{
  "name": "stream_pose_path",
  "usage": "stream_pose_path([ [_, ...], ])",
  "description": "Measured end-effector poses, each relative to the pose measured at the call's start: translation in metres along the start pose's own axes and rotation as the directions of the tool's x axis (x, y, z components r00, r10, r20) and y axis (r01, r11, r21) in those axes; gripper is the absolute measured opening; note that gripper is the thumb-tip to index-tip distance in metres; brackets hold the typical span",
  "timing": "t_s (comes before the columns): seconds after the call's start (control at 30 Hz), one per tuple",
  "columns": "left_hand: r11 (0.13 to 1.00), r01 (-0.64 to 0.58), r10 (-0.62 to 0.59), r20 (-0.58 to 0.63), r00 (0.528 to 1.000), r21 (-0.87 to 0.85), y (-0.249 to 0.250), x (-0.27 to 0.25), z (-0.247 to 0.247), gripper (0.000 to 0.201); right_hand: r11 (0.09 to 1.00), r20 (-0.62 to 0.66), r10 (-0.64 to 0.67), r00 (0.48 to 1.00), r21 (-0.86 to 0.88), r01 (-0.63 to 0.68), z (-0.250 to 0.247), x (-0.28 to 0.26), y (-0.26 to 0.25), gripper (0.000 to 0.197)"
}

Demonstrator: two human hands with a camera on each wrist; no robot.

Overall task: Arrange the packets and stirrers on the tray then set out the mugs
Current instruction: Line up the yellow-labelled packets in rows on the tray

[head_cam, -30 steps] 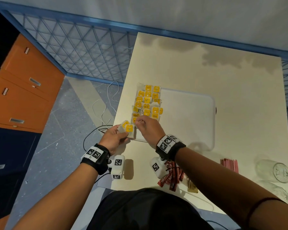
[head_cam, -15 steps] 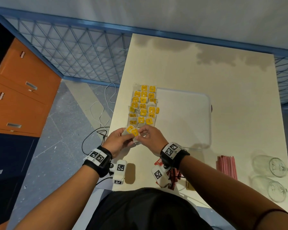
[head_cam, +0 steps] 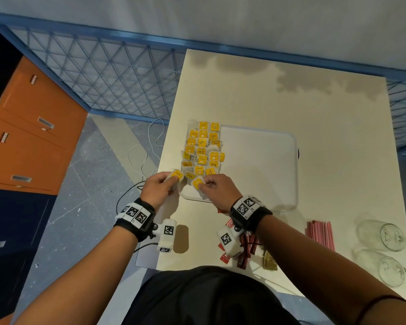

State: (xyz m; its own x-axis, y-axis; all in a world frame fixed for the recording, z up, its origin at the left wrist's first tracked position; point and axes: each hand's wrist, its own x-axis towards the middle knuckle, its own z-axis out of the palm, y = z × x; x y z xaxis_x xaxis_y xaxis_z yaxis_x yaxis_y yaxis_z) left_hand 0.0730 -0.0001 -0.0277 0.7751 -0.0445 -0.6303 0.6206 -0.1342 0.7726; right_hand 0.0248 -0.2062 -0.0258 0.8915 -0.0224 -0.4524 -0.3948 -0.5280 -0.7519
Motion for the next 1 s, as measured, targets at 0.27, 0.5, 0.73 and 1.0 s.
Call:
stream_pose_path([
  [0.27,0.970,-0.114,0.118,-0.004,0.993,0.216,0.007,0.007,-0.006,0.013,0.997,0.004,0.013,1.000,-0.073,-0.012,-0.029,0.009,-0.001,0.029],
  [0.5,0.881,-0.179,0.138,0.125,0.983,0.437,0.003,0.016,-0.005,0.011,0.998,-0.003,0.018,1.000,-0.054,-0.018,-0.030,0.014,0.004,0.024],
  [0.73,0.746,-0.276,0.163,0.236,0.958,0.606,0.007,0.023,0.001,0.009,0.997,0.039,0.036,0.999,-0.075,-0.033,-0.018,0.011,0.006,0.018],
  [1.0,0.493,-0.311,0.153,0.271,0.950,0.812,0.015,0.027,0.014,0.009,0.970,0.038,0.070,0.997,-0.235,-0.059,0.004,0.017,0.006,0.012],
])
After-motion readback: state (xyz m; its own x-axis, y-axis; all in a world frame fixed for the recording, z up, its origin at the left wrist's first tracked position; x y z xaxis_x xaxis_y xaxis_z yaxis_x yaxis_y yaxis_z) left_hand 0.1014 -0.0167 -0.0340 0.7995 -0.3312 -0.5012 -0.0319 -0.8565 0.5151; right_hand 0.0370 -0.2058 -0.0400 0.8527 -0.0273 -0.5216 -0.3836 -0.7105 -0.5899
